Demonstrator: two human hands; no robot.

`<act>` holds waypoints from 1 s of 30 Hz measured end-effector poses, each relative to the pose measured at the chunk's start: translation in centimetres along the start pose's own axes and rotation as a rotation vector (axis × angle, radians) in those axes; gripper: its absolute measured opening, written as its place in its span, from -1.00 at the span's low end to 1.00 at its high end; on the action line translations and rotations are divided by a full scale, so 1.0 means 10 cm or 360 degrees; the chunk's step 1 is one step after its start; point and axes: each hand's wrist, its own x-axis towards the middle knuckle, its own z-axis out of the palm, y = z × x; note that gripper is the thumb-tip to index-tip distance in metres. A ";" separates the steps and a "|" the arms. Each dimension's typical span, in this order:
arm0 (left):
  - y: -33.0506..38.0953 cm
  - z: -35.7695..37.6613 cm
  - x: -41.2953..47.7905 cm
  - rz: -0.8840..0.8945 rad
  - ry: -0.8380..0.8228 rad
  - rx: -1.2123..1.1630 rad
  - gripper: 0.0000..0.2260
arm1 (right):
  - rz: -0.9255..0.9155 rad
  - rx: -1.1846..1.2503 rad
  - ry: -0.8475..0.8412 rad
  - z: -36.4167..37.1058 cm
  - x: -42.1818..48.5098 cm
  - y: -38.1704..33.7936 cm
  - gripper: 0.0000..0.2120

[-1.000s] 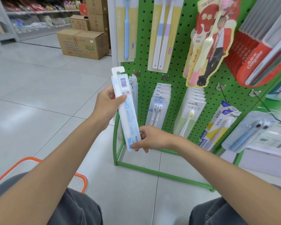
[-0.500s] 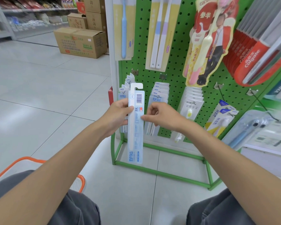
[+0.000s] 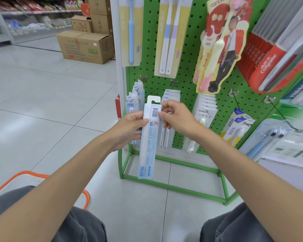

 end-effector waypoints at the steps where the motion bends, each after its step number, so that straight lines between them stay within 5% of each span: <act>1: 0.01 -0.02 0.00 0.0003 -0.0054 -0.0068 -0.73 | 0.0010 0.0047 0.0000 0.00 0.00 -0.01 -0.94; 5: 0.03 -0.08 0.02 0.0027 -0.0141 -0.0206 -0.66 | 0.0011 0.0266 -0.0014 -0.03 0.00 -0.05 -0.96; 9: 0.02 -0.05 0.02 0.0067 0.0100 -0.0122 -0.54 | 0.0057 0.0371 -0.0085 -0.01 -0.01 -0.10 -0.82; 12: 0.01 0.01 0.03 0.0154 0.0282 0.0036 -0.64 | 0.0059 0.0318 -0.0134 0.02 -0.01 -0.14 -0.69; 17: -0.02 0.04 0.07 0.0300 0.0465 0.0359 -0.67 | -0.0013 0.0262 -0.0129 0.10 0.01 -0.23 -0.85; 24: -0.01 -0.10 0.12 0.0333 0.0564 0.0377 -0.65 | -0.0130 -0.0168 0.0297 0.14 0.16 -0.17 -0.90; 30: 0.00 -0.29 0.26 0.0312 0.0876 0.0339 -0.84 | -0.0311 -0.0333 0.0533 0.10 0.30 -0.21 -0.80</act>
